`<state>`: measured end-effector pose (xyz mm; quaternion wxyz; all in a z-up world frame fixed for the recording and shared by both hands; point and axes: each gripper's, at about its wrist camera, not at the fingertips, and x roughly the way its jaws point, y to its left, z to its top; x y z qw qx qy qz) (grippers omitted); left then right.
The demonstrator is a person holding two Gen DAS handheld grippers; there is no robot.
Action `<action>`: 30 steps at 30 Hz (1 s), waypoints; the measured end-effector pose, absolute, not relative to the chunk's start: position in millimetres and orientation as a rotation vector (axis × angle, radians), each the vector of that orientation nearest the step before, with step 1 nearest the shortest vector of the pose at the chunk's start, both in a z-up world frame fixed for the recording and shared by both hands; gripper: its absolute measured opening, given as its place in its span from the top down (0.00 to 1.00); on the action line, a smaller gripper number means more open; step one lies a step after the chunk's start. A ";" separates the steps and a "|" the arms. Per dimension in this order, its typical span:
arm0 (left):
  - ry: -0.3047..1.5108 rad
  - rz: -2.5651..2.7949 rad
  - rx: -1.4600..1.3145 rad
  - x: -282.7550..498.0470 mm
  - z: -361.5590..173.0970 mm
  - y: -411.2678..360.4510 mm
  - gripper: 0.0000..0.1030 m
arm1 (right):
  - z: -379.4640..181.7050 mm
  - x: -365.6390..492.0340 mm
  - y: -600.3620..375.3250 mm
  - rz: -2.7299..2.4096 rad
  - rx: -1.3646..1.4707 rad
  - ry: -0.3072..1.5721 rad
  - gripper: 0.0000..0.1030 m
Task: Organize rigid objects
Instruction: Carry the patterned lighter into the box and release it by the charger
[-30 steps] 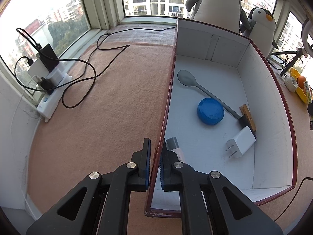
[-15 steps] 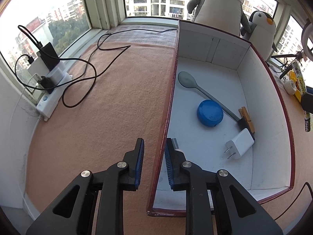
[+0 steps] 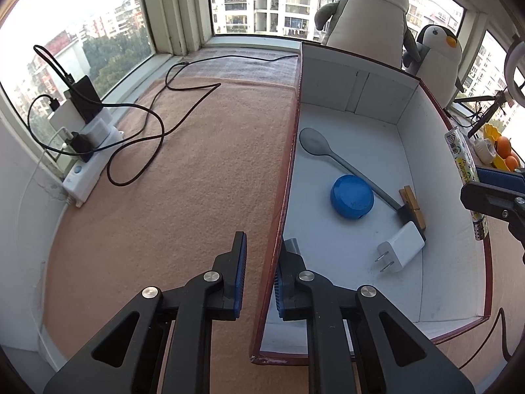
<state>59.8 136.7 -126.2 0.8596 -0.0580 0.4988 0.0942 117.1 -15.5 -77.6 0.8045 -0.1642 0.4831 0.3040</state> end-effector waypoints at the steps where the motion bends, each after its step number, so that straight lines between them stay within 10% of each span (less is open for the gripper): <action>1: 1.046 0.196 -0.118 59.8 -126.1 135.7 0.90 | -79.2 117.6 -14.3 0.651 -0.353 1.039 0.80; 20: 1.039 0.195 -0.097 60.1 -124.8 132.3 0.94 | -102.6 123.6 3.7 0.664 -0.405 1.087 0.80; 25: 1.038 0.196 -0.100 60.1 -124.9 132.3 0.94 | -100.6 120.7 3.8 0.675 -0.397 1.055 0.32; 30: 1.040 0.197 -0.099 59.3 -125.0 132.1 0.94 | -93.2 118.5 1.7 0.681 -0.391 1.028 0.32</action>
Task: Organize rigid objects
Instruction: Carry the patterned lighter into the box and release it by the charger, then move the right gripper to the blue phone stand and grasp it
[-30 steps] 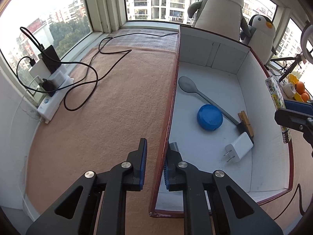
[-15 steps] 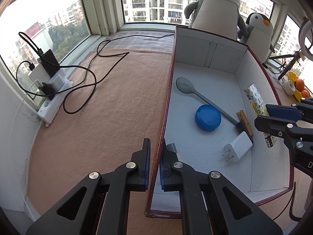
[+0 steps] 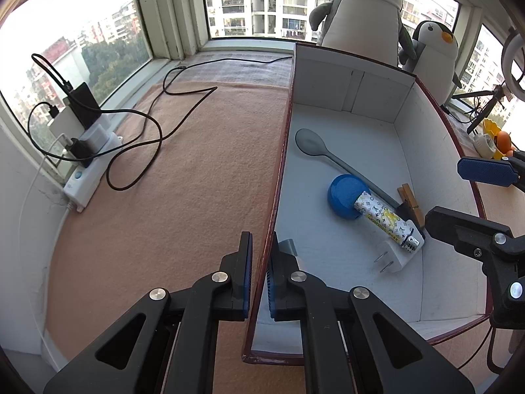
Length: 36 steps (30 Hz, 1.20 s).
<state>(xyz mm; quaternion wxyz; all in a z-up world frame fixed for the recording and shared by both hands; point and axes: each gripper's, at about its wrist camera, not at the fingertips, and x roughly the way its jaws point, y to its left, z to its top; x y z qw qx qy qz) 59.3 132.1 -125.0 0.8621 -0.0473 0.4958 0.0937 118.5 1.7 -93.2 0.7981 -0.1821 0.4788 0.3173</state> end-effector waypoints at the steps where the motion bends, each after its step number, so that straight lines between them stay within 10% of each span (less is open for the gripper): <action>1: 1.040 0.196 -0.099 59.3 -125.0 132.2 0.94 | -92.2 118.7 1.0 0.682 -0.388 1.028 0.32; 36: 1.048 0.207 -0.086 60.0 -126.1 130.4 0.94 | -127.0 122.5 -177.6 0.474 -0.315 1.176 0.32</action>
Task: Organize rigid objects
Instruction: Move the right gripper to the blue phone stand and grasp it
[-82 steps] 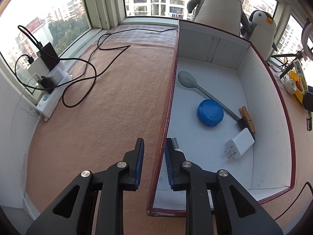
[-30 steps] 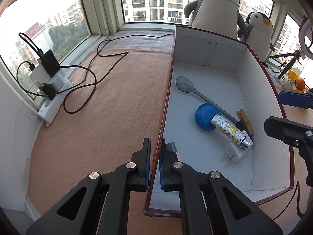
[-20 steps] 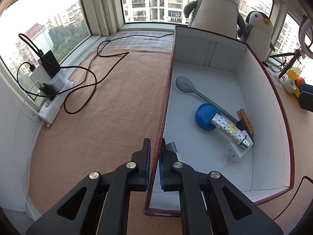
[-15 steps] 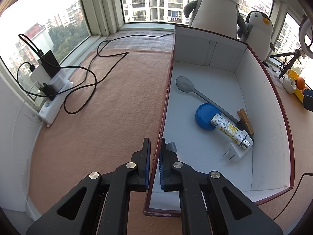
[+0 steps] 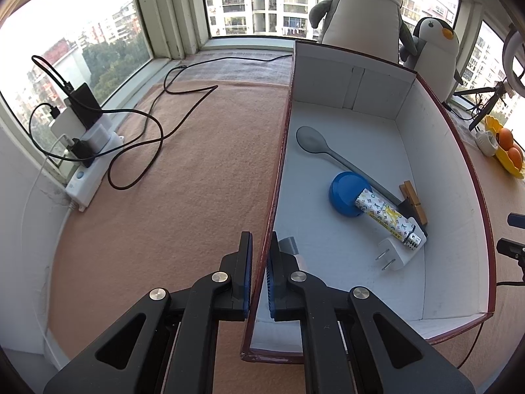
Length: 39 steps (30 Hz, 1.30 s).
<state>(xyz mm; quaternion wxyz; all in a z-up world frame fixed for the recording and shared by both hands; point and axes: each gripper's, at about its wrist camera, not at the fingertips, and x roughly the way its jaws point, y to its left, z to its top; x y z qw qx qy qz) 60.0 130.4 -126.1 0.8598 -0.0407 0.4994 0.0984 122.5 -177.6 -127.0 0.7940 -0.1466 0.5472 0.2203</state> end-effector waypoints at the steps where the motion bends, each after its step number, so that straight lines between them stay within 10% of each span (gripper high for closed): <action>1: 1.049 0.207 -0.085 60.2 -126.1 130.2 0.94 | -129.8 121.5 -179.4 0.470 -0.316 1.181 0.32; 22: 1.056 0.207 -0.088 59.4 -126.8 129.5 0.94 | -174.4 164.6 -100.2 0.527 -0.333 1.194 0.33; 39: 1.058 0.205 -0.088 59.5 -127.0 130.4 0.94 | -194.2 198.3 -95.0 0.459 -0.349 1.245 0.52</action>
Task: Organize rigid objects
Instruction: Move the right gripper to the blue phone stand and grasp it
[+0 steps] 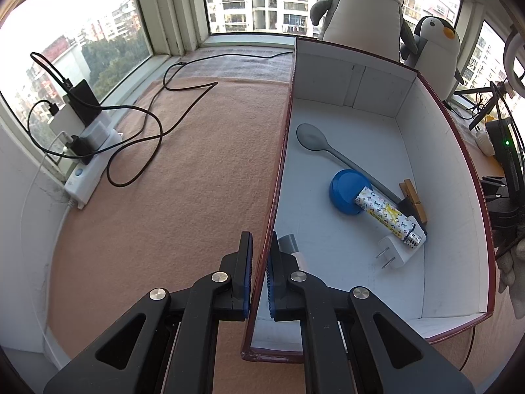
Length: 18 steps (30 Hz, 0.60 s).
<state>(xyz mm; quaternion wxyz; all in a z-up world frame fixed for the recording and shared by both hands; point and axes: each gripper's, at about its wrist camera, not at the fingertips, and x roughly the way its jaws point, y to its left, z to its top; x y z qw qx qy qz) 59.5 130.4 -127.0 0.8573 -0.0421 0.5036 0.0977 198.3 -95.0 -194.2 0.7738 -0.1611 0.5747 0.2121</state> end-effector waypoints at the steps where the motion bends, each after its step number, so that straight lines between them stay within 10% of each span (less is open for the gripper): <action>1: 1.058 0.206 -0.089 59.6 -127.2 130.1 0.94 | -193.6 201.8 -96.8 0.455 -0.342 1.249 0.56; 18: 1.061 0.207 -0.089 59.0 -128.3 130.5 0.94 | -187.9 196.7 -127.0 0.402 -0.275 1.250 0.68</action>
